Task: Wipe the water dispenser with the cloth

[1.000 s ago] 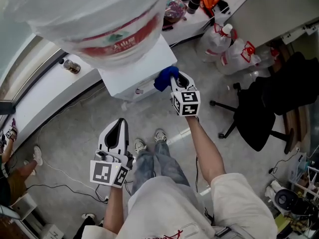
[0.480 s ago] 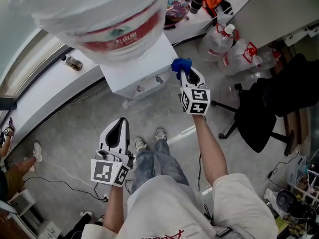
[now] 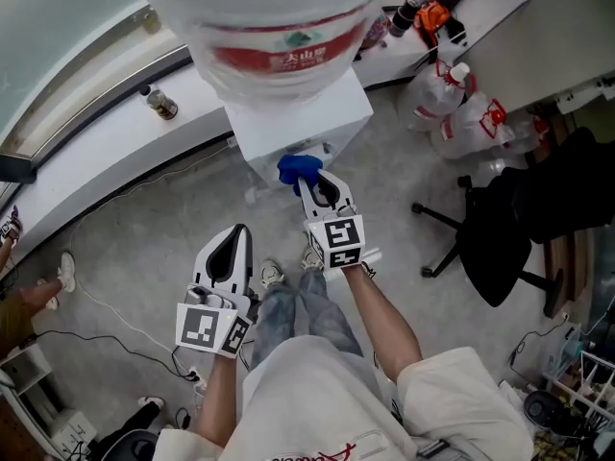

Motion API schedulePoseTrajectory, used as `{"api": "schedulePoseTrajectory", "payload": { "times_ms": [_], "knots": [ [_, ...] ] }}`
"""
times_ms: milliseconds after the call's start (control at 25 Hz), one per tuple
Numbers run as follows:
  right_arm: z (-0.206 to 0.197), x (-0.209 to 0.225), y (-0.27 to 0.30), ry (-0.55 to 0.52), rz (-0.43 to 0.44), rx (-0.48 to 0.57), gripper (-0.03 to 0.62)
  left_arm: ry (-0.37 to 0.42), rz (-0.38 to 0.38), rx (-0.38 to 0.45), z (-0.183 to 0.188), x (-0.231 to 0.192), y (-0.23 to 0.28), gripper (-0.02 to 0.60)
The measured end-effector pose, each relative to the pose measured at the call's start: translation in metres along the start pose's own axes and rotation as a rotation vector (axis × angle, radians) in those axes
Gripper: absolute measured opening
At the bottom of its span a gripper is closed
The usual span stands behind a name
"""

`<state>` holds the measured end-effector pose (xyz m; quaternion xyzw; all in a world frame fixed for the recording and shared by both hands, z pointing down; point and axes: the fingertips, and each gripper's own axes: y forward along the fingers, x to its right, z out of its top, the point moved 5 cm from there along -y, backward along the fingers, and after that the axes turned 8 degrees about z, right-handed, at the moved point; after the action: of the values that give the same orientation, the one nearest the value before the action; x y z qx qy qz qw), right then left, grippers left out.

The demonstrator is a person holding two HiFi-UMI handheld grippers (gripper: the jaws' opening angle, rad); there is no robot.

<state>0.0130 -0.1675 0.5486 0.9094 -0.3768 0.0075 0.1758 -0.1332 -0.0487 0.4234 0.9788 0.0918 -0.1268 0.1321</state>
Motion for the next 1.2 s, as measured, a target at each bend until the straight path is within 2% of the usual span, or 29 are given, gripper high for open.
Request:
{"api": "schedulePoseTrajectory", "payload": {
  "times_ms": [200, 400, 680, 1200],
  "knots": [
    [0.038, -0.075, 0.028, -0.045, 0.169, 0.071, 0.080, -0.011, 0.038, 0.024, 0.006, -0.017, -0.016, 0.011],
    [0.063, -0.098, 0.053, -0.091, 0.225, 0.103, 0.080, -0.022, 0.067, 0.037, 0.007, -0.030, -0.027, 0.011],
    [0.054, -0.051, 0.053, -0.075, 0.127, 0.061, 0.080, -0.031, 0.062, 0.029, 0.004, -0.032, -0.026, 0.011],
    [0.045, 0.098, 0.008, 0.003, -0.113, 0.049, 0.080, -0.011, -0.052, -0.010, 0.000, 0.016, 0.032, 0.011]
  ]
}}
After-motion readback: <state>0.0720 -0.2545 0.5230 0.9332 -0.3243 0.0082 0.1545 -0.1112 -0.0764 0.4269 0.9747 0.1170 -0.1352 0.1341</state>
